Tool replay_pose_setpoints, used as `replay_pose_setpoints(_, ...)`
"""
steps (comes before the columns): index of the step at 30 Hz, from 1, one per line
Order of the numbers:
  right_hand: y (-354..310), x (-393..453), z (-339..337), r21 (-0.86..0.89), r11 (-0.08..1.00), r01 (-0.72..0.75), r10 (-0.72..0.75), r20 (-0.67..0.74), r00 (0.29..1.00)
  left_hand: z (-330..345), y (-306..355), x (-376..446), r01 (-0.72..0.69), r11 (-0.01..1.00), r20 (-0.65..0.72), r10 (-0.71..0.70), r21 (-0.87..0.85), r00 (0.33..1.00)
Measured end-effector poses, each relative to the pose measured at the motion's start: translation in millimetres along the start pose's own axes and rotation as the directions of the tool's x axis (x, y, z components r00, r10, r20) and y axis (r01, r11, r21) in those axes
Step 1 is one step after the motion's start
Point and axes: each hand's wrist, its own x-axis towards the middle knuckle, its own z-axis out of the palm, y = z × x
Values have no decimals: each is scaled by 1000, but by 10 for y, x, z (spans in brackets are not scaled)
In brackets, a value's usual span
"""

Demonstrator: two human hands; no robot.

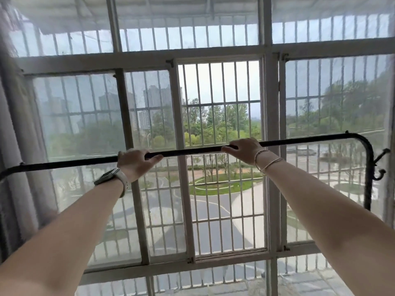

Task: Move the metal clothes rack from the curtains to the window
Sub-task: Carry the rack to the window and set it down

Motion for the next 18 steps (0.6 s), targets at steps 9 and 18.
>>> replay_pose_setpoints(9,-139,68,162,-29,997,76,-79,-126,989,-18,-202,25,-6,1000,13,6,-21,1000)
replay_pose_setpoints(18,-310,-26,238,-87,996,9,-26,-193,981,-62,-397,-151,-71,987,-49,64,-148,997)
